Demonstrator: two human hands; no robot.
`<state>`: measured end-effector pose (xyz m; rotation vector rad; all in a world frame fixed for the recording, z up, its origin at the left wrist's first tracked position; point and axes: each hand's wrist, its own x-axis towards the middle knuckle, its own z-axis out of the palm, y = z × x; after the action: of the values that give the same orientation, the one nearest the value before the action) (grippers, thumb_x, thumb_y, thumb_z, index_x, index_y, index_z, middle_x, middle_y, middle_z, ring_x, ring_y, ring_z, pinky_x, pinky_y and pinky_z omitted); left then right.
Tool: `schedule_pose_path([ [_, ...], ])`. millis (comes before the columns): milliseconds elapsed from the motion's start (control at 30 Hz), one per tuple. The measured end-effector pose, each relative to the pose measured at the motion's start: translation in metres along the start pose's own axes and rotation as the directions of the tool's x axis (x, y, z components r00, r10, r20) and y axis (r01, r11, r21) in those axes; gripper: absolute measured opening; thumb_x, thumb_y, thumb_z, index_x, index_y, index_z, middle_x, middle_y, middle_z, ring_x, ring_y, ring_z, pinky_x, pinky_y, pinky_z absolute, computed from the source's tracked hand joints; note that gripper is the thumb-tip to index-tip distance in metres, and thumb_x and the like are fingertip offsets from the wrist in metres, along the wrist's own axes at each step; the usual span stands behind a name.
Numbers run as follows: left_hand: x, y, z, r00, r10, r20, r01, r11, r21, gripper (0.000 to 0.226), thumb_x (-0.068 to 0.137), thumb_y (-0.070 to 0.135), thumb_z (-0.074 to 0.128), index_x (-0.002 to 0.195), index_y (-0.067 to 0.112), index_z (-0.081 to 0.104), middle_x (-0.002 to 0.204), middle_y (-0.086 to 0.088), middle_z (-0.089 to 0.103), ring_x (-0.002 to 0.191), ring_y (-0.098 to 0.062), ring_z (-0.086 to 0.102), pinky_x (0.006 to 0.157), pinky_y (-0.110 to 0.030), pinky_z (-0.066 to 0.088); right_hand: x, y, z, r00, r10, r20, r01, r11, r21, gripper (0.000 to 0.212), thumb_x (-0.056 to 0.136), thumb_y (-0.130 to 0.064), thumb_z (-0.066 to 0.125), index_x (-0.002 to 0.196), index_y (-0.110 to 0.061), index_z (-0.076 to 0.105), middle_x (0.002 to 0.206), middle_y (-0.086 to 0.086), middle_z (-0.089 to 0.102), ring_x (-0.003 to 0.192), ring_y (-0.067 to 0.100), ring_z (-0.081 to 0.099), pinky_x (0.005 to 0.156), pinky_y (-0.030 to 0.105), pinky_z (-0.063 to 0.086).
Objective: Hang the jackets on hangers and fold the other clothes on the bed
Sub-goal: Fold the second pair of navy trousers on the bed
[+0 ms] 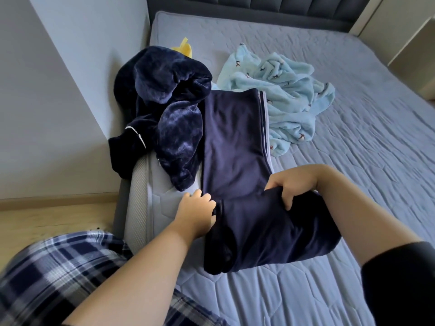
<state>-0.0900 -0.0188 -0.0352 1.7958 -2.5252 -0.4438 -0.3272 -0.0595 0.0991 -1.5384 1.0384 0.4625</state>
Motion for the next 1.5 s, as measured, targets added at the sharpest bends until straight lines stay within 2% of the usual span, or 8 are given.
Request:
schedule_pose_path([
  [200,0.003,-0.004,-0.019,0.963,-0.268,-0.043,0.239,0.913,-0.332,0.033,0.095,0.016,0.033,0.073,0.009,0.056,0.083,-0.01,0.057,0.089,-0.033,0.05,0.068,-0.034,0.029,0.022,-0.012,-0.014,0.957,0.017,-0.289,-0.05,0.993,-0.105,0.033,0.055,0.006,0.057,0.072,-0.021,0.07,0.068,-0.004,0.067,0.065,0.01,0.061,0.066,0.027,0.05],
  [333,0.013,-0.008,-0.024,0.806,-0.529,0.265,0.442,0.24,-0.864,0.05,0.103,0.034,0.028,0.108,0.001,0.065,0.109,-0.012,0.062,0.109,-0.032,0.054,0.089,-0.033,0.04,0.054,0.002,-0.015,0.491,-0.064,-0.869,-0.202,0.962,-0.185,0.038,0.081,-0.006,0.056,0.118,-0.014,0.06,0.114,0.004,0.062,0.107,0.021,0.057,0.091,0.032,0.045],
  [433,0.015,-0.008,-0.02,0.758,-0.503,0.415,0.481,0.001,-0.877,0.065,0.096,0.058,0.029,0.137,0.013,0.049,0.139,-0.008,0.049,0.129,-0.027,0.043,0.108,-0.039,0.031,0.064,0.026,-0.01,0.408,0.014,-0.913,-0.22,0.972,-0.083,0.044,0.087,-0.018,0.057,0.13,-0.011,0.052,0.129,0.01,0.052,0.12,0.027,0.048,0.096,0.033,0.037],
  [733,0.014,0.009,-0.003,0.789,-0.395,0.471,0.571,0.187,-0.8,0.081,0.078,0.041,0.072,0.142,0.009,0.034,0.138,-0.006,0.049,0.123,-0.027,0.05,0.106,-0.042,0.039,0.077,0.094,0.036,0.431,0.559,-0.708,-0.061,0.801,0.595,0.077,0.085,-0.05,0.063,0.14,-0.004,0.036,0.137,0.015,0.049,0.121,0.03,0.05,0.094,0.034,0.04],
  [933,0.01,0.009,0.0,0.824,-0.218,0.523,0.524,-0.062,-0.85,0.052,0.084,0.028,0.071,0.131,0.014,0.051,0.12,-0.005,0.064,0.109,-0.024,0.061,0.099,-0.038,0.046,0.072,0.098,0.037,0.637,0.533,-0.557,0.163,0.613,0.773,0.052,0.083,-0.041,0.07,0.116,-0.002,0.061,0.1,0.011,0.069,0.094,0.025,0.064,0.084,0.032,0.049],
  [1133,-0.011,-0.016,-0.009,0.534,0.019,0.845,0.822,0.221,-0.524,0.023,0.082,0.028,0.069,0.094,0.009,0.069,0.082,-0.008,0.074,0.073,-0.021,0.072,0.061,-0.025,0.052,0.051,0.107,0.059,0.899,0.438,-0.013,-0.311,0.658,0.686,0.044,0.078,-0.023,0.073,0.119,-0.01,0.063,0.113,0.012,0.069,0.104,0.028,0.065,0.088,0.04,0.053],
  [1333,0.003,-0.012,-0.009,0.865,-0.421,0.271,0.501,0.721,-0.479,0.038,0.075,0.048,0.067,0.098,0.019,0.057,0.093,0.003,0.063,0.089,-0.021,0.061,0.072,-0.031,0.047,0.061,0.104,0.061,0.636,0.551,-0.54,-0.309,0.823,0.476,0.05,0.073,-0.028,0.08,0.113,-0.007,0.058,0.104,0.008,0.065,0.094,0.026,0.063,0.076,0.034,0.052],
  [1500,0.008,-0.007,-0.005,0.845,-0.407,0.346,0.53,0.557,-0.639,0.043,0.08,0.035,0.068,0.11,0.01,0.051,0.104,-0.003,0.059,0.097,-0.025,0.058,0.079,-0.034,0.046,0.061,0.09,0.059,0.656,0.326,-0.681,-0.2,0.945,0.26,0.05,0.077,-0.024,0.077,0.121,-0.013,0.057,0.106,0.0,0.059,0.099,0.019,0.058,0.078,0.024,0.039],
])
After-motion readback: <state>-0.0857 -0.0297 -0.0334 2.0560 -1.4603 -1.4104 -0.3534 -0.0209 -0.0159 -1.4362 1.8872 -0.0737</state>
